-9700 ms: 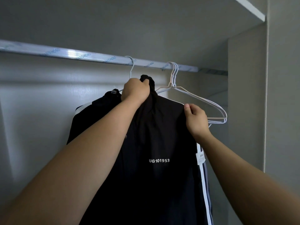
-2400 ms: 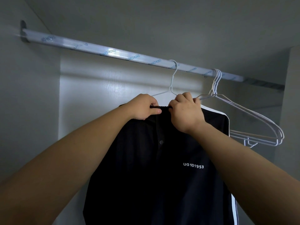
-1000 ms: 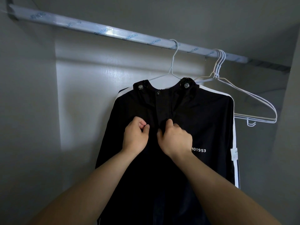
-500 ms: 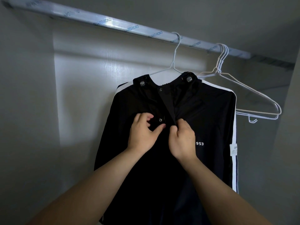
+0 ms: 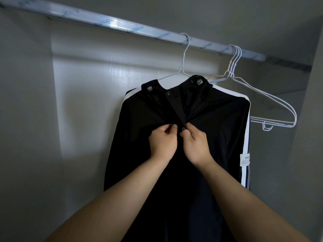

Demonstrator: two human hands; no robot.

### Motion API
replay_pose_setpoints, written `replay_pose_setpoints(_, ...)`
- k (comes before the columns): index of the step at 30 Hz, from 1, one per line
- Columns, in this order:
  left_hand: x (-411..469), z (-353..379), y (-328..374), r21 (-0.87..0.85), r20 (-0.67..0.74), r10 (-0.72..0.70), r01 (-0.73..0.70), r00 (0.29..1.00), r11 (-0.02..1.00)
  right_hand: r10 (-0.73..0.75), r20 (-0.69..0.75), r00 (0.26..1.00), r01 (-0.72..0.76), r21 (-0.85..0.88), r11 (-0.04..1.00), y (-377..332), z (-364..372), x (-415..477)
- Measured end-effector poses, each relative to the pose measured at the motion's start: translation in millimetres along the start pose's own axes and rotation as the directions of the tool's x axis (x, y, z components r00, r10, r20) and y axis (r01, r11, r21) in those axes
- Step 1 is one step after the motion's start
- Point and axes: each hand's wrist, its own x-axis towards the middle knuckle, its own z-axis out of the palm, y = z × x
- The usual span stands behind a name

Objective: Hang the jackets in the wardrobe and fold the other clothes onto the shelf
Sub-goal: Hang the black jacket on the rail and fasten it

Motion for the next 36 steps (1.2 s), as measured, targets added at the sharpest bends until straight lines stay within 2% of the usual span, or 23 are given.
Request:
replay_pose_setpoints(5, 4.5, 1.8, 2.5, -0.212, 0.0, -0.124, 0.121, 0.992, 0.97, 0.034, 0.027, 0.999, -0.033, -0.028, 0.999, 2.5, 3.7, 2.3)
replay_pose_setpoints(8, 5.0, -4.9, -1.5, -0.133, -0.001, -0.089, 0.088, 0.996, 0.987, 0.01, -0.035, 0.999, -0.015, -0.16, 0.987, 5.9, 10.5, -0.2)
replay_pose_setpoints(11, 6.8, -17.5, -7.4, 0.03, -0.051, 0.047, -0.046, 0.998, 0.999, -0.101, -0.107, 0.989, 0.063, -0.312, 0.948, 9.1, 17.4, -8.7)
replay_pose_setpoints(13, 9.0, -25.2, -9.5, 0.079, -0.052, 0.097, -0.092, 0.994, 0.993, -0.157, -0.144, 0.977, 0.11, -0.288, 0.951, 8.3, 22.3, -12.9)
replay_pose_setpoints(17, 12.0, -33.4, -10.8, -0.005, 0.015, 0.095, -0.095, 0.995, 0.995, -0.164, -0.172, 0.971, 0.12, -0.24, 0.963, 0.8, 30.6, -15.7)
replay_pose_setpoints(24, 14.4, -40.4, -17.6, -0.076, 0.112, 0.099, -0.091, 0.989, 0.993, -0.024, -0.181, 0.983, 0.004, -0.111, 0.994, -1.4, 26.9, -13.8)
replay_pose_setpoints(30, 16.8, -41.0, -11.5, -0.038, 0.147, 0.151, -0.147, 0.977, 0.988, -0.098, -0.182, 0.978, 0.077, -0.118, 0.99, 4.1, 23.0, -11.7)
replay_pose_setpoints(36, 15.9, -45.0, -3.6, 0.061, 0.168, 0.204, -0.217, 0.964, 0.974, -0.059, -0.181, 0.982, 0.053, -0.037, 0.998, 7.5, 19.4, -4.3)
